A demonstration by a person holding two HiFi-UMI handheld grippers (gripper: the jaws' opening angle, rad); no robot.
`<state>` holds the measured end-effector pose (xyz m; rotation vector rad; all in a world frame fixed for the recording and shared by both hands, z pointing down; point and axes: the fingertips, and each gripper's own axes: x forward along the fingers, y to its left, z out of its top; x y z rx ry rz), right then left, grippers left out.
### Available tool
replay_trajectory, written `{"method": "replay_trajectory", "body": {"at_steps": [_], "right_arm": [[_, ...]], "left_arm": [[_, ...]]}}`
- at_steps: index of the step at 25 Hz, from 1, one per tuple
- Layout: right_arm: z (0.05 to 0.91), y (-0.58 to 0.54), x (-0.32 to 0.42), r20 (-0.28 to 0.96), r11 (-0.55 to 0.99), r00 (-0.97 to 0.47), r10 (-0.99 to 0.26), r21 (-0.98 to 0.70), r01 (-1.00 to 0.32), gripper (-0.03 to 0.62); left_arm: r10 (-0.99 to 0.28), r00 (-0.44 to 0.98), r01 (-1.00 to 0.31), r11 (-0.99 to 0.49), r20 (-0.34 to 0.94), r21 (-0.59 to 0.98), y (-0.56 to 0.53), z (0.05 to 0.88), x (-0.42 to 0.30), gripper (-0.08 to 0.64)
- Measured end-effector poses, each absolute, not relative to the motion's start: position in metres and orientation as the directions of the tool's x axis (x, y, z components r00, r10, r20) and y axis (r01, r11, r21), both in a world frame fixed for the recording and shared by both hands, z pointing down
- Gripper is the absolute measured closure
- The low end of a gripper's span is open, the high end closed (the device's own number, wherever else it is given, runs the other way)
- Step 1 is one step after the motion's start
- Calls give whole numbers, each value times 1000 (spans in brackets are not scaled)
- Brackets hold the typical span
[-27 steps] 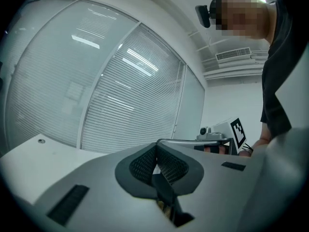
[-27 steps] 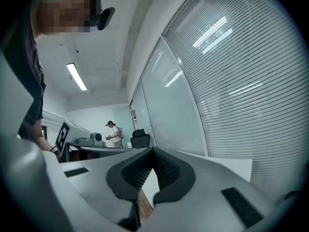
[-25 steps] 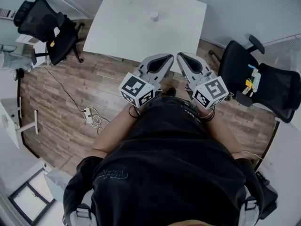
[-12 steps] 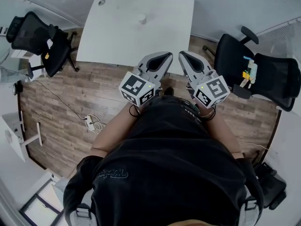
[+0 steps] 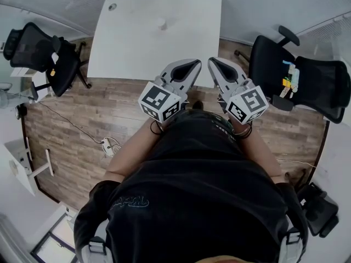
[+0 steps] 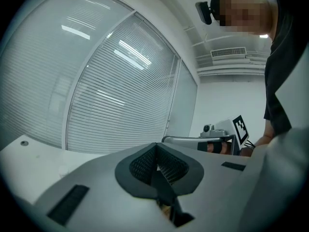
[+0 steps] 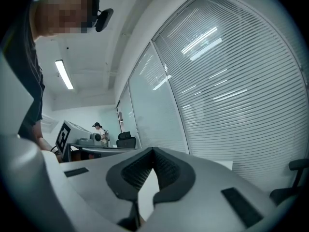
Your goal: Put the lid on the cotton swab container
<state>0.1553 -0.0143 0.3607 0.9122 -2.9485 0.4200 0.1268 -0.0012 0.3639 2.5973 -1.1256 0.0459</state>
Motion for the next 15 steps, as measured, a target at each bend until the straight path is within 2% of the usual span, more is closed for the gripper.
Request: {"method": "replay_trajectory", "body": {"at_steps": [15], "right_arm": [[363, -59, 105, 131, 751, -792, -596, -258, -608, 569]], "left_arm": [[-647, 745, -664, -695, 162, 276, -40, 368, 74, 545]]}}
